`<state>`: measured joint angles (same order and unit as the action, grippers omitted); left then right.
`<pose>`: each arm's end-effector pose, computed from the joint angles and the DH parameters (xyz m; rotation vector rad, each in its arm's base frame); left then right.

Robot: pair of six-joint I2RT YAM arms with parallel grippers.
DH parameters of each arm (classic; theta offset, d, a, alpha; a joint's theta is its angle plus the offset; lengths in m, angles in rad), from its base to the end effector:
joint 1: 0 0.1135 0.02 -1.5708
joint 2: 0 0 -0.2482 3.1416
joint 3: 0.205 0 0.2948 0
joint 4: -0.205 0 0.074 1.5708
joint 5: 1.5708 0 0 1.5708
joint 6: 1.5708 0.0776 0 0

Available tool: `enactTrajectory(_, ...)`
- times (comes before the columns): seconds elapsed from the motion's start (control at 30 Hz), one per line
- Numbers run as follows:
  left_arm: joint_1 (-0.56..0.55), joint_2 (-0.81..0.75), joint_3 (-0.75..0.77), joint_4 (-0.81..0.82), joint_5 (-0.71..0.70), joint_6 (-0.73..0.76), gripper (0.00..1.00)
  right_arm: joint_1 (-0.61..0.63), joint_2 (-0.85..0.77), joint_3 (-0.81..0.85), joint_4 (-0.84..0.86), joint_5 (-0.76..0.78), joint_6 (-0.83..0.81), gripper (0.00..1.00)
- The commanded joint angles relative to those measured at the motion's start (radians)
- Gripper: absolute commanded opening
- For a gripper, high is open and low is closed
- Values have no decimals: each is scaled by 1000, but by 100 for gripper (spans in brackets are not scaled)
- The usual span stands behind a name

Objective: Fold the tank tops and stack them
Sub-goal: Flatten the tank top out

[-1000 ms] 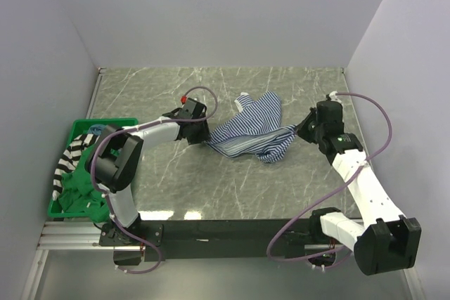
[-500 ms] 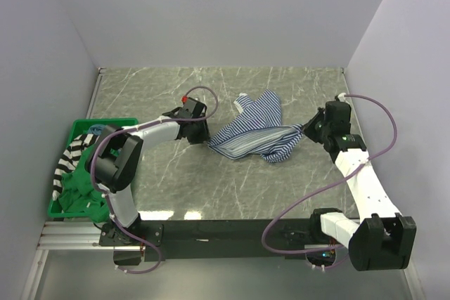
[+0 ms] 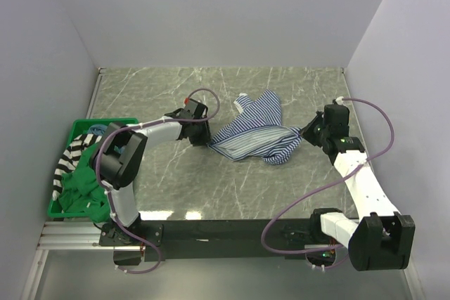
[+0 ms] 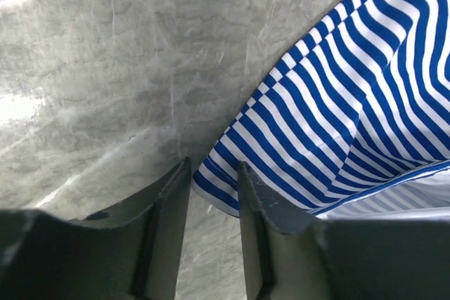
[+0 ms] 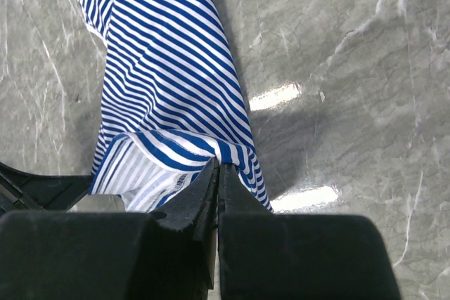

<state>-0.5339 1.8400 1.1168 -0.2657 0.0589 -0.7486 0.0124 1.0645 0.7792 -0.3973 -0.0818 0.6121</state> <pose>0.3638 -0.2204 0.0802 -0.2615 2.6455 -0.5389 0.3108 0.0102 0.2114 0.6326 2.1966 0.4231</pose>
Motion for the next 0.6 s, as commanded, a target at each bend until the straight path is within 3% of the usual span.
enactTrajectory(0.0, -12, 31, 18, 14, 15, 9, 38, -8, -21, -1, 40, -9, -6, 0)
enactTrajectory(0.1, -18, 45, 17, 16, 15, 9, 33, -9, -26, 2, 41, -10, -5, 0)
enactTrajectory(0.2, -21, 54, 17, 20, 19, 3, 15, -8, -32, 12, 48, -24, 3, 0)
enactTrajectory(0.23, -21, 45, 23, 16, 16, 3, 0, -8, -35, 17, 51, -32, 5, 0)
enactTrajectory(0.37, -5, -34, 98, -79, -33, 8, 0, -8, -28, 95, 60, -84, 9, 0)
enactTrajectory(0.57, 71, -235, 351, -217, -102, 25, 0, 11, -17, 312, 101, -174, 14, 0)
